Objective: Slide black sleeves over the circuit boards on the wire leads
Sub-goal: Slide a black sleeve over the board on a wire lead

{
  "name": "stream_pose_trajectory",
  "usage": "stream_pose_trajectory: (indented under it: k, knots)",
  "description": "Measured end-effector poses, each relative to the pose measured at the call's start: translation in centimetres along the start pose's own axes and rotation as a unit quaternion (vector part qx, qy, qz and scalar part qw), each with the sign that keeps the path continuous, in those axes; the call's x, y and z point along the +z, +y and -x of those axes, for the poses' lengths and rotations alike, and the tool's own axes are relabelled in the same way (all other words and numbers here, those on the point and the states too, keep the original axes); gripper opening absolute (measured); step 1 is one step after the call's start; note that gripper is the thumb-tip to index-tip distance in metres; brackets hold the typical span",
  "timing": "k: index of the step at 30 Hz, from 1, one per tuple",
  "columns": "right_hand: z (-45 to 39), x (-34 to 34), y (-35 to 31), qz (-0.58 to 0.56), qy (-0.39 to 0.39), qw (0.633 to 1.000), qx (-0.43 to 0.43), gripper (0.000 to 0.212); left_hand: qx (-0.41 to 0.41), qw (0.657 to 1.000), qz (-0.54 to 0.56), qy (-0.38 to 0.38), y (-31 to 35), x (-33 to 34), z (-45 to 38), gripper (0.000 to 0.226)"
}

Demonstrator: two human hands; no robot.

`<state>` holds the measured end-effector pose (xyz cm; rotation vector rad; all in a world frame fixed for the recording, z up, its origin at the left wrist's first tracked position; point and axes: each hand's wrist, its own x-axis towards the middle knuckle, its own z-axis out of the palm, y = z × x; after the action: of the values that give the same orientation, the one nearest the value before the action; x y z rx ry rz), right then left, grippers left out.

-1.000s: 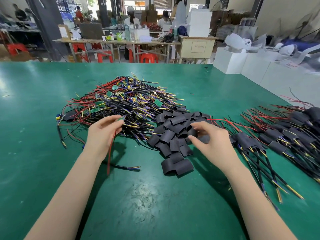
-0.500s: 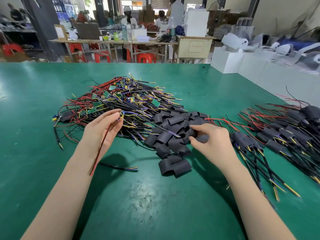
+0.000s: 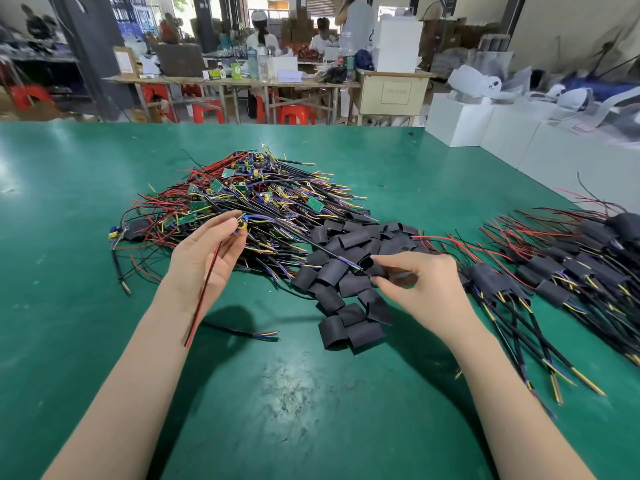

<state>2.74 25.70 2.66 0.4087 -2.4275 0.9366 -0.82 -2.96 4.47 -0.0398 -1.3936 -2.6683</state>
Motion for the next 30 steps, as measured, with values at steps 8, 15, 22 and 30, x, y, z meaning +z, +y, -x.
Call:
stream_pose_trajectory:
  k: [8, 15, 22, 30]
  knots:
    - [0.1, 0.1, -0.4, 0.017, -0.033, 0.999, -0.016, 0.031, -0.004, 1.000, 0.011, -0.005, 0.1, -0.2, -0.1, 0.035]
    - [0.3, 0.1, -1.0, 0.011, -0.039, 0.999, -0.020, 0.033, -0.002, 1.000, -0.024, -0.013, -0.4, -0.3, -0.2, 0.034]
    - [0.1, -0.2, -1.1, 0.023, 0.021, 0.999, -0.012, 0.029, 0.022, 0.996, -0.076, -0.028, -0.2, -0.9, 0.0, 0.019]
    - [-0.2, -0.5, -1.7, -0.105, 0.034, 0.992, 0.060, 0.027, 0.049, 0.992, -0.112, -0.038, 0.1, -0.8, 0.3, 0.027]
